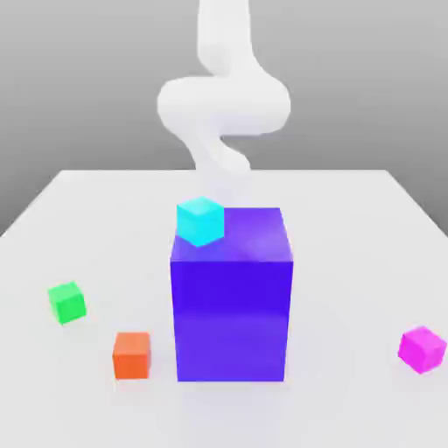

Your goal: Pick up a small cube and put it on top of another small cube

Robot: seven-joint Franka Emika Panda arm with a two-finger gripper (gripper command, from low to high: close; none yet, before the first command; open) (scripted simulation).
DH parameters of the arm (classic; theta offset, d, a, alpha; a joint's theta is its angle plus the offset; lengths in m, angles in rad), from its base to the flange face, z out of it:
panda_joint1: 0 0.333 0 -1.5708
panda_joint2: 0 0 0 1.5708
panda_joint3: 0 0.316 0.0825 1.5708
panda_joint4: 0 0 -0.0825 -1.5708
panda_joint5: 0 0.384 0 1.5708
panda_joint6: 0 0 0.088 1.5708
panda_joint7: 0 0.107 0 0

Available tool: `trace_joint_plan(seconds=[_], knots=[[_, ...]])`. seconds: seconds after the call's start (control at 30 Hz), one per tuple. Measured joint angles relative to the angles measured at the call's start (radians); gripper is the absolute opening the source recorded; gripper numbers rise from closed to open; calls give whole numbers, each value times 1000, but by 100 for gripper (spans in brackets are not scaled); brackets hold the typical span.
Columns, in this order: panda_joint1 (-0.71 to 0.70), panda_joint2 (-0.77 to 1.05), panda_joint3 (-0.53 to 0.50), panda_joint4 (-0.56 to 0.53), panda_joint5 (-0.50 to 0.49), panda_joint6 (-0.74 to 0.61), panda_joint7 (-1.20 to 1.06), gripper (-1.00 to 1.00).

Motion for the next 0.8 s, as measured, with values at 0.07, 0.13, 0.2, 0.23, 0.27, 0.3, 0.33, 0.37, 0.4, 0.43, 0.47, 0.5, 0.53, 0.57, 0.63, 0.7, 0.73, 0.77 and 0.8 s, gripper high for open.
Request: trace_joint_plan(seconds=[0.07, 0.13, 0.2, 0.23, 0.27, 0.3, 0.33, 0.37, 0.4, 0.43, 0.47, 0.5, 0.53, 0.57, 0.63, 0.7, 0.73, 0.77, 0.8], knots=[[42, 77, 12, -16, 34, 32, -4, 0], [78, 151, 30, -32, 65, 63, -5, 0], [112, 224, 52, -47, 92, 93, -5, 0], [126, 260, 66, -55, 103, 107, -3, 0], [142, 296, 80, -63, 114, 122, -1, 0], [156, 332, 95, -70, 122, 138, 3, 0], [172, 368, 109, -78, 127, 153, 10, 0], [185, 404, 125, -86, 132, 169, 16, 0], [198, 440, 142, -94, 134, 185, 25, 0], [210, 476, 160, -102, 133, 201, 35, 0], [222, 512, 177, -110, 130, 217, 48, 0], [233, 548, 195, -118, 123, 234, 63, 0], [245, 585, 212, -126, 112, 251, 80, 0], [264, 621, 228, -135, 97, 268, 100, 0], [312, 695, 249, -151, 55, 302, 150, 0], [357, 768, 250, -168, -1, 335, 210, 0], [377, 805, 247, -176, -34, 352, 244, 0], [397, 841, 241, -184, -70, 367, 280, 0], [422, 878, 232, -192, -108, 382, 317, 0]])
